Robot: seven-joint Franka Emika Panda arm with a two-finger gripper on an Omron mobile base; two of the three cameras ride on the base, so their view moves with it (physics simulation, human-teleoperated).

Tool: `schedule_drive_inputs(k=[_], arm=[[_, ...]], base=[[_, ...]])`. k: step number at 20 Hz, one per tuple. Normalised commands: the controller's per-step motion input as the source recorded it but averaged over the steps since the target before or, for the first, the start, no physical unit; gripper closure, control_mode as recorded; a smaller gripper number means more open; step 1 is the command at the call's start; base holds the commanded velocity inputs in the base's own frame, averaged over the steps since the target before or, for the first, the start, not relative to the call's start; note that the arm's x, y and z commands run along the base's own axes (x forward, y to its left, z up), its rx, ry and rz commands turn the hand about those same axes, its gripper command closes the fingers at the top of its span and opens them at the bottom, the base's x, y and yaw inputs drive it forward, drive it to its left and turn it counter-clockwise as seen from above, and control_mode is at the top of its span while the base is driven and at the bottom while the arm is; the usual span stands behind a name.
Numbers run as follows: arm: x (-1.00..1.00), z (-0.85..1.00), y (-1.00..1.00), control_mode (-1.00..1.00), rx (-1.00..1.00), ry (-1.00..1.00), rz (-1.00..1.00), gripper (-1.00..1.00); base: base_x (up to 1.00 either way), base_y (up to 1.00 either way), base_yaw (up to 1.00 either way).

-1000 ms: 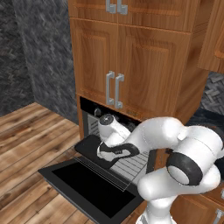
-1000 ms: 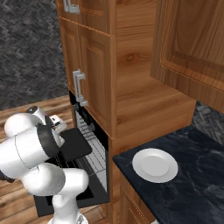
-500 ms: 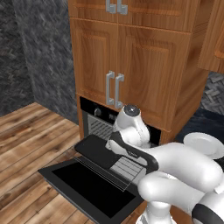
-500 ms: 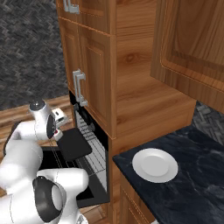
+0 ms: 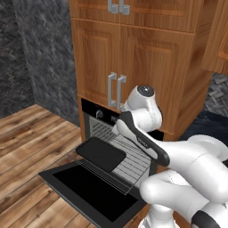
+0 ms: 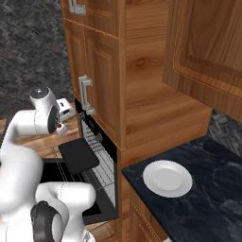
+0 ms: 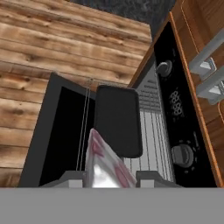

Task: Take the baked cake out of the oven and place it on the plate for cooling. Then close the oven door.

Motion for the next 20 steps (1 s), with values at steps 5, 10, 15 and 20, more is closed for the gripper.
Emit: schedule_drive_inputs(k=[5, 10, 15, 20], arm=[[-0.18, 0.91, -0.28, -1.0, 0.0, 0.03, -0.04, 1.0], [-0.45, 0.4, -0.62, -1.0, -0.04, 0.0, -0.02, 1.0], [-0.62, 0.0, -0.96, -1.0, -0.03, -0.01, -0.02, 1.0], [-0.55, -0.02, -0.98, -1.0, -0.01, -0.01, -0.02, 1.0]], base=[[0.0, 0.0, 0.0], [0.0, 0.0, 0.0], [0.0, 0.0, 0.0], [0.0, 0.0, 0.0]])
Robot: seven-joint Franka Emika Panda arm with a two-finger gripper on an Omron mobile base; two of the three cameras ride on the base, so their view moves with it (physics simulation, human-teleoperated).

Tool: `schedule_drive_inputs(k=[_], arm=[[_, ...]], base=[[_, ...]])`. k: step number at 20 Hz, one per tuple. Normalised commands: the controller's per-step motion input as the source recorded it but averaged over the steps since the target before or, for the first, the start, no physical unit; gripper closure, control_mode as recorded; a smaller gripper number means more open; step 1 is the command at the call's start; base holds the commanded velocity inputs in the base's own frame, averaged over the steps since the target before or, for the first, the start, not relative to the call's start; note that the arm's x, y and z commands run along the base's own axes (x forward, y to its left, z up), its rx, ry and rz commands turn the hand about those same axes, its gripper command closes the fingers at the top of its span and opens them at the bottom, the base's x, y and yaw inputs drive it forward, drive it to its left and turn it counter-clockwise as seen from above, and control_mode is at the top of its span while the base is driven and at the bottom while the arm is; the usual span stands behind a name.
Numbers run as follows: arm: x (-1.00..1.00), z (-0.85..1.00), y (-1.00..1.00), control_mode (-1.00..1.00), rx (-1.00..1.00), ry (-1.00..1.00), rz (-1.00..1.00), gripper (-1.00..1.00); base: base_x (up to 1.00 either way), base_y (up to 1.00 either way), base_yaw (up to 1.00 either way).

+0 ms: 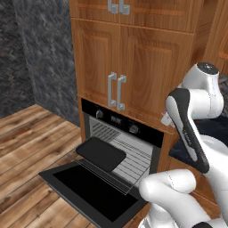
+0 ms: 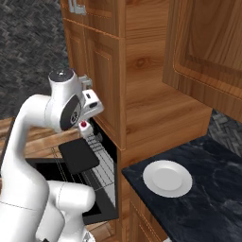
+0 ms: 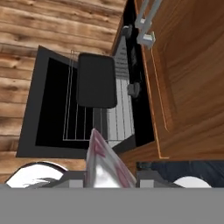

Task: Take the baked cake out of the oven and place it on the plate for cooling. Then close the oven door.

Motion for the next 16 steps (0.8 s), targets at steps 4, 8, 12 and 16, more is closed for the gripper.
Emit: schedule_drive_inputs(k=[4, 8, 12, 16], arm=[[-0.24, -0.08, -0.92, -1.0, -0.01, 0.0, -0.03, 1.0], [-0.01, -0.16, -0.81, -1.0, -0.04, 0.0, -0.04, 1.0], [0.0, -0.18, -0.74, -1.0, -0.05, 0.0, -0.05, 1.0], [0.04, -0.32, -0.67, -1.0, -0.06, 0.0, -0.05, 1.0]], base=[[0.0, 0.0, 0.0], [0.0, 0.0, 0.0], [0.0, 0.0, 0.0], [0.0, 0.0, 0.0]])
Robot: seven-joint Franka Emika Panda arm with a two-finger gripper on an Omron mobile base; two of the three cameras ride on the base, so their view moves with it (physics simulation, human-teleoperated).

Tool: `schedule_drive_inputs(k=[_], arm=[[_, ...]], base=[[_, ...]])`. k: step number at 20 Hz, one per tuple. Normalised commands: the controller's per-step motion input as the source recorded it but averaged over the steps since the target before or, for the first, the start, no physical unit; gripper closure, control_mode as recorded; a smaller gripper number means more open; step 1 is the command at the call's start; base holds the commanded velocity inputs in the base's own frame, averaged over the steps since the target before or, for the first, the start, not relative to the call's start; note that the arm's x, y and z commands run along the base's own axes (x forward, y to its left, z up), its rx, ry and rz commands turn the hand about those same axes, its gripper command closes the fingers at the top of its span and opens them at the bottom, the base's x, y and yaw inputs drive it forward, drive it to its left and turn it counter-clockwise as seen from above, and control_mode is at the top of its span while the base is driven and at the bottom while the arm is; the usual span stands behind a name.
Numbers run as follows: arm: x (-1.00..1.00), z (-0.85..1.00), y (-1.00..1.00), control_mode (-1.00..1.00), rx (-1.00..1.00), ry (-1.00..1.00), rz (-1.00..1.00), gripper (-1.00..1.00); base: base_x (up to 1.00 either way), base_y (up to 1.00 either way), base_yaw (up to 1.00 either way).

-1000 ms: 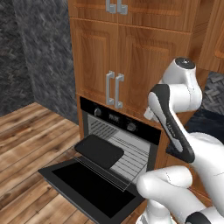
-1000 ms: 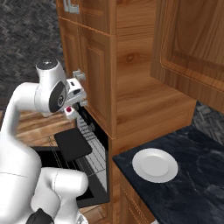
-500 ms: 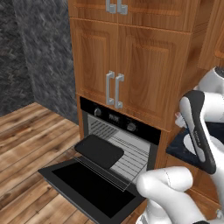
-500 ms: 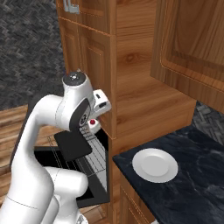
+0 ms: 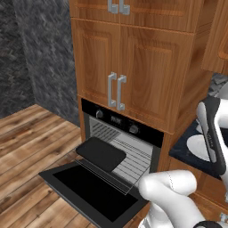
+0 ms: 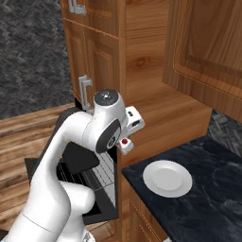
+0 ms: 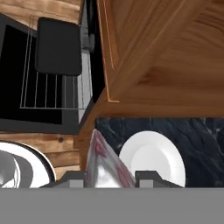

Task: Take the baked cake out of the oven and place it on the plate for cooling. Then close the oven door.

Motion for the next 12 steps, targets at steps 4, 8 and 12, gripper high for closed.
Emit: schedule_drive_inputs(k=[4, 8, 12], arm=[[0.05, -0.45, -0.64, -1.0, -0.05, 0.0, -0.04, 1.0], [0.02, -0.49, -0.6, -1.0, 0.0, 0.04, -0.04, 1.0], [0.09, -0.45, -0.46, -1.0, 0.0, 0.09, -0.02, 1.0]], base=[[0.0, 0.0, 0.0], [0.0, 0.0, 0.0], [0.0, 0.0, 0.0]])
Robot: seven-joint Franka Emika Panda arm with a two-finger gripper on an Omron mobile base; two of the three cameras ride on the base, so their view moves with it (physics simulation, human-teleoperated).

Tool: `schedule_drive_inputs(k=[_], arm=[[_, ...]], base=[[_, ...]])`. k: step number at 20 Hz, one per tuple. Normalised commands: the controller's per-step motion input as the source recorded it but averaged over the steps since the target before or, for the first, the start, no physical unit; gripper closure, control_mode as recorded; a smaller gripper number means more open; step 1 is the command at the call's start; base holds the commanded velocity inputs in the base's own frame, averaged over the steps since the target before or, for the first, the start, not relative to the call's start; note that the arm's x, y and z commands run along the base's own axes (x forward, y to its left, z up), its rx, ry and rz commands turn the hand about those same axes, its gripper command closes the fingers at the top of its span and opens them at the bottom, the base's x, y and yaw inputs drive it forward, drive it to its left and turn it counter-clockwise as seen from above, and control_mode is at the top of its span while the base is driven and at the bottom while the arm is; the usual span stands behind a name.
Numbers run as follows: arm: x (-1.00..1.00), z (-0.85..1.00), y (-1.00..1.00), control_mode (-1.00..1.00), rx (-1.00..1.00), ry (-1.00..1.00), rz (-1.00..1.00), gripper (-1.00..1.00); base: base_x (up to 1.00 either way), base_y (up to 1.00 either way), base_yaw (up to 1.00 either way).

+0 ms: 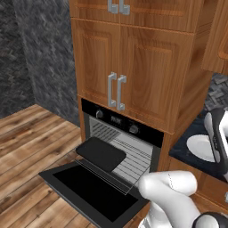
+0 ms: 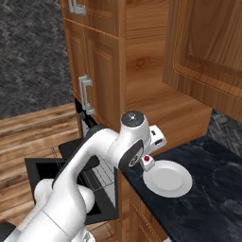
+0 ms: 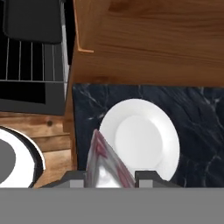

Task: Take the baked cake out of the oven and place it on the plate for cooling. Then close the oven door.

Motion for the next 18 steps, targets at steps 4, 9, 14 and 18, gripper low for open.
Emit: schedule_drive_inputs(k=[4, 9, 14, 18], arm=[[0.18, -0.35, -0.41, -1.0, 0.0, 0.08, 0.0, 1.0], [0.19, -0.31, -0.35, -1.0, 0.0, 0.09, 0.0, 1.0], [0.19, -0.33, -0.31, -1.0, 0.0, 0.09, 0.0, 1.0], [0.2, -0.31, -0.28, -1.0, 0.03, 0.05, 0.0, 1.0]], base=[[0.0, 0.0, 0.0], [0.0, 0.0, 0.0], [0.0, 0.0, 0.0], [0.0, 0.0, 0.0]])
